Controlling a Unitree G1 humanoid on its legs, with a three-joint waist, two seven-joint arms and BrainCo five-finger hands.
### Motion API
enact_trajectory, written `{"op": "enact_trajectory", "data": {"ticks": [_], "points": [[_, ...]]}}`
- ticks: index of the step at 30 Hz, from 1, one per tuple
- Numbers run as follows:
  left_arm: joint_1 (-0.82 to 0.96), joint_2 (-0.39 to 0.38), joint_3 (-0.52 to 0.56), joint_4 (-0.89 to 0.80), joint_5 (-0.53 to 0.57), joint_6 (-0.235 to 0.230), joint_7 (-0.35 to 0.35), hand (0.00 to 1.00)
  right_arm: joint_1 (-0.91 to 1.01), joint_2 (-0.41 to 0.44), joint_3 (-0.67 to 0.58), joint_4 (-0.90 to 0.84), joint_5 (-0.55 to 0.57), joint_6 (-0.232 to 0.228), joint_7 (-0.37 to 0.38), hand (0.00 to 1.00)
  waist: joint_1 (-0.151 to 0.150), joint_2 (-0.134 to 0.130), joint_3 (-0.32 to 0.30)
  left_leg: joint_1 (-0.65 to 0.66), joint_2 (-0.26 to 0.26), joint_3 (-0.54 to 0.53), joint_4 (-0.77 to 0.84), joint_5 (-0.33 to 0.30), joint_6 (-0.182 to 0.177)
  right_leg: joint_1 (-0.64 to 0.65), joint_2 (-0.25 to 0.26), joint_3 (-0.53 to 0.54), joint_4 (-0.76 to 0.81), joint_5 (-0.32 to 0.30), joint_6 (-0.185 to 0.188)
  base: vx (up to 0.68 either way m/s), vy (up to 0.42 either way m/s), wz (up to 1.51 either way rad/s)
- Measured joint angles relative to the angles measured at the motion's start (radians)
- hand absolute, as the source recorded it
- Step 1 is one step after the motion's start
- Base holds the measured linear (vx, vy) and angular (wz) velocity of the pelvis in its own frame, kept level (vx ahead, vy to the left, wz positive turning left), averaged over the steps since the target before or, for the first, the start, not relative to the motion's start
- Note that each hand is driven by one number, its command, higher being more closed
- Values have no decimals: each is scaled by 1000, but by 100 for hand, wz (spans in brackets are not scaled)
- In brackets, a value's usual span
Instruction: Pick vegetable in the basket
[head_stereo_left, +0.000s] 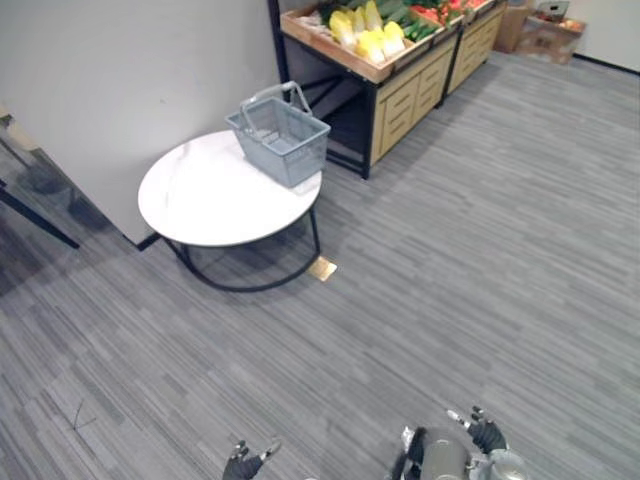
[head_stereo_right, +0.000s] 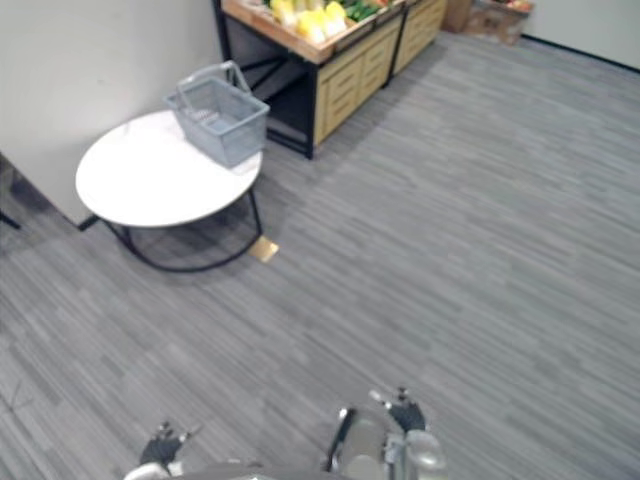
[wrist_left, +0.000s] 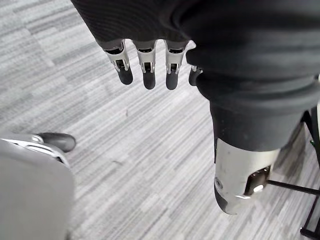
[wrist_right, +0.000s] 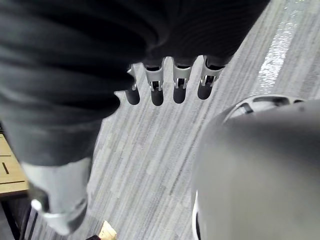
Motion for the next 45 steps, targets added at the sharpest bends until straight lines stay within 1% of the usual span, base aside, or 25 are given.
{"op": "enact_trajectory", "data": {"ticks": [1, 3, 4, 5, 6, 7, 9, 11, 12, 13, 14, 17, 20, 22, 23, 24, 27, 28, 30, 34, 37, 38, 41, 42, 45], "points": [[-12, -9, 6, 1, 0, -1, -1, 0, 1, 1, -24, 2, -4, 4, -2, 0, 0, 1, 0, 13, 15, -15, -2, -27, -20, 3, 10, 15, -244, 53, 33, 398, -280, 47], [-20, -33, 16, 11, -1, 0, 0, 0, 6, 2, -68, 8, -7, 12, -7, 0, 0, -1, 1, 60, 42, -39, -2, -80, -74, 6, 4, 82, -464, 129, 71, 528, -351, 34], [-23, -37, 32, 15, 0, 0, 1, 0, 7, -3, -80, 9, -8, 13, -8, 0, -2, 0, 1, 80, 58, -42, -3, -100, -77, 4, 7, 75, -436, 188, 77, 569, -341, 23], [-23, -64, 45, 28, 0, 0, 1, 0, 8, -20, -83, 11, -16, 20, -10, 0, -2, 38, 0, 109, 98, -46, 6, -109, -71, -18, 28, 74, -327, 206, 71, 480, -261, 17], [-24, -72, 44, 32, 0, 0, -2, 0, 10, -23, -85, 13, -28, 24, -10, 0, -3, 42, -3, 114, 111, -46, 11, -89, -73, -35, 31, 80, -273, 198, 57, 725, -446, 10], [-25, -91, 45, 34, 0, -2, -1, 0, 8, -25, -101, 20, -46, 32, -9, 0, -5, 51, -3, 114, 139, -50, 46, -46, -76, -47, 45, 76, -202, 145, -21, 595, -400, -3], [-26, -96, 40, 35, -1, -5, 1, 0, 9, -29, -105, 31, -46, 33, -10, 0, -10, 71, -13, 59, 189, -103, 181, 44, -82, -13, 83, 41, -181, 81, -44, 641, -432, 4], [-31, -89, 36, 31, -17, -5, 1, 0, 26, -35, -99, 51, -47, 37, -11, 0, -15, 73, -12, -31, 219, -156, 382, 188, -127, 60, 98, 9, -191, 36, -53, 565, -299, 28], [-34, -84, 35, 29, -47, -5, 2, 0, 46, -41, -76, 52, -47, 42, -15, 0, -12, 67, -10, -104, 225, -182, 538, 351, -138, 115, 96, 2, -208, 7, -57, 518, -189, 16], [-32, -83, 34, 30, -64, -5, 2, 0, 49, -42, -62, 56, -46, 42, -19, 0, -7, 56, -4, -142, 235, -181, 626, 360, -163, 142, 96, -1, -223, -1, -60, 498, -164, 7], [-32, -82, 33, 30, -78, -6, 2, 0, 42, -50, -63, 69, -46, 43, -23, 0, -8, 67, -5, -217, 260, -142, 794, 300, -200, 201, 106, -9, -264, -4, -64, 567, -138, 0], [-30, -77, 26, 15, -79, -7, 1, 0, 41, -47, -70, 70, -45, 44, -32, 0, -2, 66, -2, -340, 244, -32, 907, 150, -141, 370, 116, -18, -393, -15, -61, 383, -41, 11], [-28, -73, 2, -30, -81, -11, 0, 0, 36, -45, -72, 69, -43, 46, -45, 0, 27, 63, 0, -475, 172, 11, 744, 60, -95, 466, 114, -34, -461, -31, -34, 371, 102, 8], [-27, -71, -7, -35, -81, -14, 0, 0, 27, -47, -73, 68, -42, 45, -47, 0, 38, 63, -1, -474, 103, 22, 432, 94, -70, 499, 101, -29, -479, -43, 18, 323, 216, -17], [-20, -76, -4, -35, -87, -17, 1, 0, 28, -47, -72, 65, -42, 43, -47, 0, 43, 75, -5, -454, 75, 5, 190, 186, -64, 527, 109, -19, -486, -58, 50, 306, 219, -29], [-19, -75, 2, -33, -106, -19, 0, 0, 31, -39, -72, 67, -43, 43, -48, 0, 51, 67, -5, -432, 57, 3, 141, 280, 11, 547, 101, -1, -493, -66, 65, 499, 267, -14], [-33, -43, 10, -37, -107, -22, 0, 0, 19, 27, -33, 45, -46, 40, -48, 0, 52, -15, -27, -459, 5, 45, 184, 222, 24, 565, 85, 31, -569, -22, 62, 433, 128, -5], [-38, -50, 38, -34, -110, -20, 1, 0, 8, 35, -32, 46, -48, 40, -49, 0, 57, -16, -27, -474, 13, 71, 254, 178, 39, 585, 76, 51, -589, 11, 97, 359, 69, -17], [-33, -51, 45, -17, -109, -20, 7, 0, 4, 39, -32, 46, -76, 41, -50, 0, 56, -7, -30, -437, 12, 101, 278, 153, 55, 612, 64, 83, -587, 62, 99, 298, 95, -21], [-24, -50, 37, 16, -95, -13, 23, 0, 10, 34, -36, 50, -89, 41, -50, 0, 54, 6, -58, -332, -14, 94, 140, 120, 47, 496, 30, 154, -321, 95, 102, 229, 133, -22], [-13, -13, 10, 13, -74, -5, 29, 0, 41, 41, -66, 48, -88, 43, -51, 0, 39, -45, -70, -227, -73, 97, 61, 106, 56, 313, -70, 235, 112, 179, 104, 212, 113, 12], [-12, 0, -10, 13, -73, -4, 30, 0, 46, 38, -74, 50, -89, 43, -52, 0, 36, -54, -59, -175, -87, 81, 53, 91, 72, 276, -95, 247, 240, 260, 96, 355, 81, 18], [3, 15, -40, 13, -66, 2, 32, 0, 49, 25, -79, 66, -101, 44, -54, 0, 14, -52, -55, -67, -73, 31, 50, 37, 82, 183, -61, 183, 465, 51, 38, 311, 2, 42], [2, 11, -41, 12, -66, 2, 31, 0, 56, 23, -79, 69, -118, 44, -56, 0, 5, -50, -52, -37, -68, 11, 41, 27, 81, 148, -55, 118, 431, -12, 6, 301, -44, 67], [-3, -11, -30, 10, -64, 2, 31, 0, 65, 21, -98, 70, -124, 48, -55, 0, -5, -32, -41, 11, -42, -55, 30, -6, 58, 93, -4, 33, 79, -20, -3, 312, -134, 72]]}}
